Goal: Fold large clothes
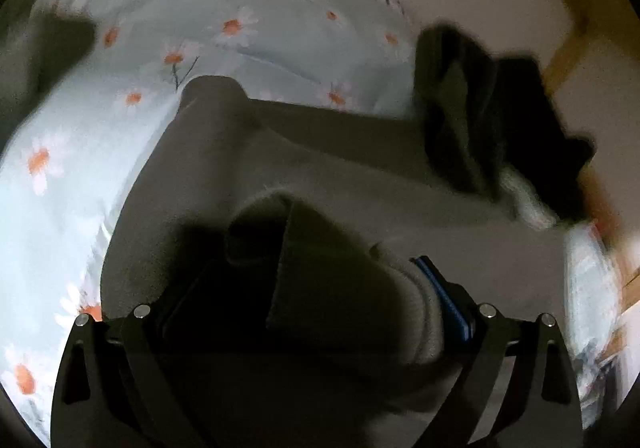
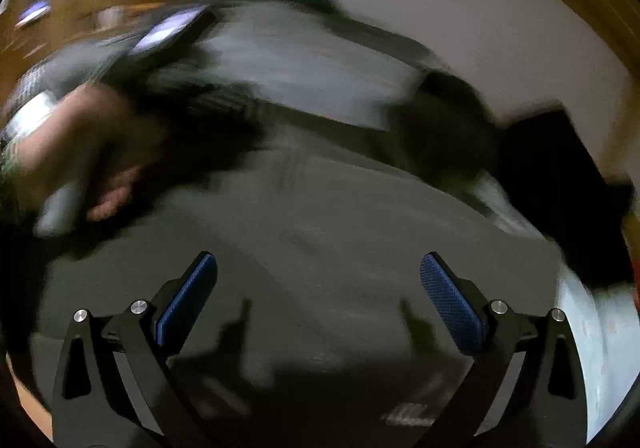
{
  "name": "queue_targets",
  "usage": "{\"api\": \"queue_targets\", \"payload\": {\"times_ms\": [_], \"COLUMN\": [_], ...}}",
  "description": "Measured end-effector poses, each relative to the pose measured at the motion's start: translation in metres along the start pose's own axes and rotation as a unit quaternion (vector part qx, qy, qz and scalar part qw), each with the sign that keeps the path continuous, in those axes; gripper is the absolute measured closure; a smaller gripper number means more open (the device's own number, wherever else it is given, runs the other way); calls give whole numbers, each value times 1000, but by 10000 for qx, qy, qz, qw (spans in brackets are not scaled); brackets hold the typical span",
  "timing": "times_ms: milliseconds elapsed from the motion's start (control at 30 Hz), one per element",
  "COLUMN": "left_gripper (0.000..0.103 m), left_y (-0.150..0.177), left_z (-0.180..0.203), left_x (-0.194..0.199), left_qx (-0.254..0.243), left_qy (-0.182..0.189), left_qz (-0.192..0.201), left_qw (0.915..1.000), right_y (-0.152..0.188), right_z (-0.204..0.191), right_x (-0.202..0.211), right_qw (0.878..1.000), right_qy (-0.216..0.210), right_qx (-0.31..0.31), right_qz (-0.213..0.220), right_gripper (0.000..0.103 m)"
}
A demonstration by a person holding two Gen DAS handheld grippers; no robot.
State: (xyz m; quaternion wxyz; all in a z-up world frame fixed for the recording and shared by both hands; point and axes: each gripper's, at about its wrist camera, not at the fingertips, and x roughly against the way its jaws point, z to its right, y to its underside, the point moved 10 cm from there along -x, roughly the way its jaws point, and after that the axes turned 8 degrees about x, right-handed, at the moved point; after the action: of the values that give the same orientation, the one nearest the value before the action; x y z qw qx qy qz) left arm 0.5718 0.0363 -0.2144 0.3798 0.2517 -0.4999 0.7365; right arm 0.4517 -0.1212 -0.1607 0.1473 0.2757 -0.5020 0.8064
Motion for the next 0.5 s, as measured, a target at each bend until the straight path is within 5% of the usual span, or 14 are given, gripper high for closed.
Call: {"api": "queue_targets", "payload": {"times_ms": [100, 133, 200, 300, 333, 400, 500], "left_gripper": [16, 23, 31, 31, 23, 7, 6], "left_y": [1, -1, -9, -14, -14, -7, 8], "left_z": [0, -2, -7, -4, 6, 31, 65], "left_x": [-9, -6, 4, 29, 34, 46, 48], "left_qx": [-420, -354, -45, 529, 546, 329, -405], "left_qy": [-659, -760, -630, -319, -183, 52, -70], "left_qz": [243, 376, 521, 726, 843, 1103, 1403], "left_qw": [9966, 9958, 9966, 9955, 9948, 9933, 9893], "right_y": [48, 78, 90, 92, 92, 89, 91], "right_z": [76, 86, 91, 87, 86, 93, 88], "right_x": [-41, -62, -70, -68, -69, -75, -71], "right_qw": [9870, 9731, 9698, 9754, 9754, 9752, 9756], "right_qy": [208, -1, -476, -168, -82, -37, -67], "right_qx": [-1126, -1433, -1745, -1560, -1588, -1612, -1610], "right_qz": [-1130, -1806, -1635, -1546, -1528, -1519, -1493], "right_gripper": [3, 3, 2, 3, 2, 2, 2]}}
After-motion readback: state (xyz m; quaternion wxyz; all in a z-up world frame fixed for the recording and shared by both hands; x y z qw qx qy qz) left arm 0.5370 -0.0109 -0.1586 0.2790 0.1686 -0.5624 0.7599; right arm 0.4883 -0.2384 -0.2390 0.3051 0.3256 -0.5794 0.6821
